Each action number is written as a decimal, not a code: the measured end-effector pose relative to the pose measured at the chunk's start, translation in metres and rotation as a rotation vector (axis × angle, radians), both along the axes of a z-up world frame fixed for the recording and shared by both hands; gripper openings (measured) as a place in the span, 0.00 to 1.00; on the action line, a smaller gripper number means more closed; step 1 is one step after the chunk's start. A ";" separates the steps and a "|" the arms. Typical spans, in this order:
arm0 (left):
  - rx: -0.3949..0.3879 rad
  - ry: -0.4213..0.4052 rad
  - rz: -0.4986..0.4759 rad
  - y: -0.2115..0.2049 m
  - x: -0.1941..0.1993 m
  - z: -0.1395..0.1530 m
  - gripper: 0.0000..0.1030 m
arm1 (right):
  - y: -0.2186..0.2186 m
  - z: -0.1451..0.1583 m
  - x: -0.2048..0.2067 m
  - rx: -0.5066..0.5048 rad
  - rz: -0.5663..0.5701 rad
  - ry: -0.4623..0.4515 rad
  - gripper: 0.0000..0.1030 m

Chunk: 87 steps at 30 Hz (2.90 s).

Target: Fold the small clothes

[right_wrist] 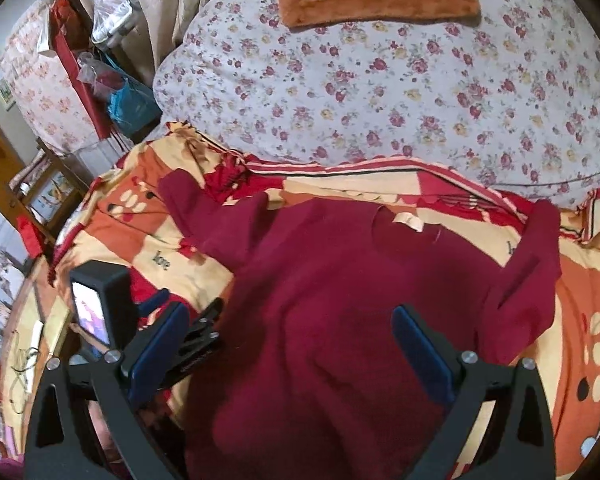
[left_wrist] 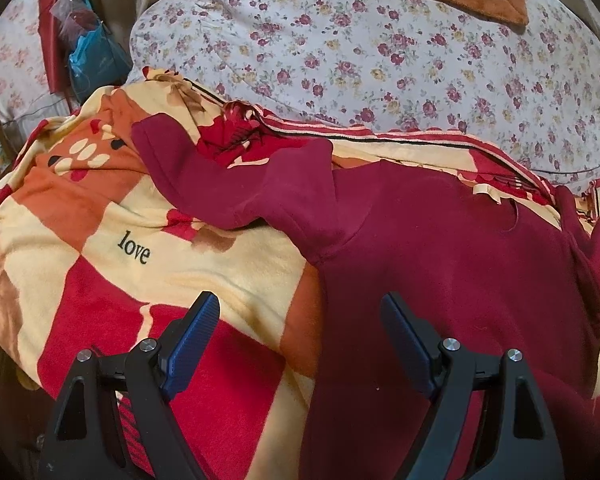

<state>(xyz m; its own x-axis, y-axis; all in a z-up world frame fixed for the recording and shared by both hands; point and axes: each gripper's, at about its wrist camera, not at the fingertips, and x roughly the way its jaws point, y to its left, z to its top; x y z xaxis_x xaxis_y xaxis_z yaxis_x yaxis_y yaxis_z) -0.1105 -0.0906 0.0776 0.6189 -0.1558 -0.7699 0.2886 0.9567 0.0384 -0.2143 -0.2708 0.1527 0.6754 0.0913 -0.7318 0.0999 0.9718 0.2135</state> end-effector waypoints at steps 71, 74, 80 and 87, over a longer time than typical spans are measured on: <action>-0.077 0.037 0.000 -0.010 0.076 0.007 0.63 | -0.044 -0.117 0.065 -0.202 -0.252 0.110 1.00; -0.081 0.044 -0.014 -0.015 0.074 0.006 0.63 | -0.045 -0.118 0.064 -0.200 -0.263 0.111 1.00; -0.083 0.042 -0.022 -0.017 0.073 0.005 0.63 | -0.049 -0.120 0.065 -0.191 -0.274 0.117 1.00; -0.082 0.043 0.030 0.004 0.085 0.005 0.63 | -0.049 -0.123 0.067 -0.188 -0.267 0.129 1.00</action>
<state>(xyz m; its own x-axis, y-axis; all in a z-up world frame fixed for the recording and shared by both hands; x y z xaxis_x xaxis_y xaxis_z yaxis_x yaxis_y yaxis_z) -0.0251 -0.0865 0.0829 0.5910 -0.2016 -0.7811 0.2599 0.9642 -0.0523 -0.1475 -0.3194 0.0302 0.5584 -0.2202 -0.7998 0.3703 0.9289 0.0028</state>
